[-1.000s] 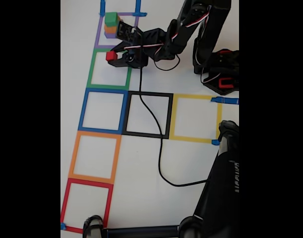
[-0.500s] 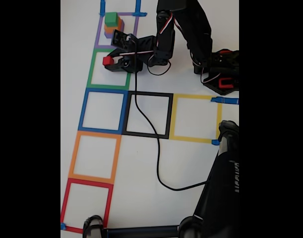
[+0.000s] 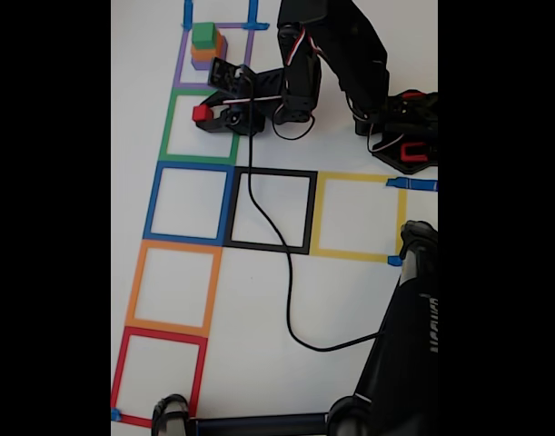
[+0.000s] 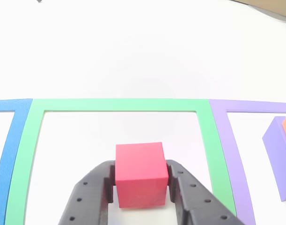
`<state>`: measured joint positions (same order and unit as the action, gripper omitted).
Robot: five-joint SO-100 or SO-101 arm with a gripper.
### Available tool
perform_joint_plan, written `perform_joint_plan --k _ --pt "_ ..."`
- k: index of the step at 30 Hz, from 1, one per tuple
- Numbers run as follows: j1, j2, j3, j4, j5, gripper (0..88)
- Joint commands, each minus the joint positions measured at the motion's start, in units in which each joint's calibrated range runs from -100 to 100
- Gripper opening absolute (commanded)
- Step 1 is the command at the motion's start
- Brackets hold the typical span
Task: Tower of hanoi
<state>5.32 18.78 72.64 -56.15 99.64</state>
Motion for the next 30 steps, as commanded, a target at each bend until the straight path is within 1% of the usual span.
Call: perform_joint_plan --k 1,5,9,12,17,19,23,25,27,30 --pt "0.04 0.15 -0.46 -2.07 0.36 9.1" --pt "0.62 0.72 -0.37 -2.56 0.36 11.0" --pt "1.10 0.88 -0.28 -2.96 0.36 17.1" --pt "1.10 0.31 -0.46 -3.53 0.36 19.7" --pt "0.52 -5.74 1.18 -2.72 0.36 24.5" --pt "0.43 -10.10 3.54 -0.86 0.36 24.4" --pt "-1.30 -21.33 6.27 5.13 0.36 19.1" --pt "-1.68 -28.35 6.63 10.15 0.36 12.3" --pt "-1.30 -36.02 6.63 18.41 0.36 6.8" --pt "0.33 -48.05 6.08 34.20 0.36 3.3"
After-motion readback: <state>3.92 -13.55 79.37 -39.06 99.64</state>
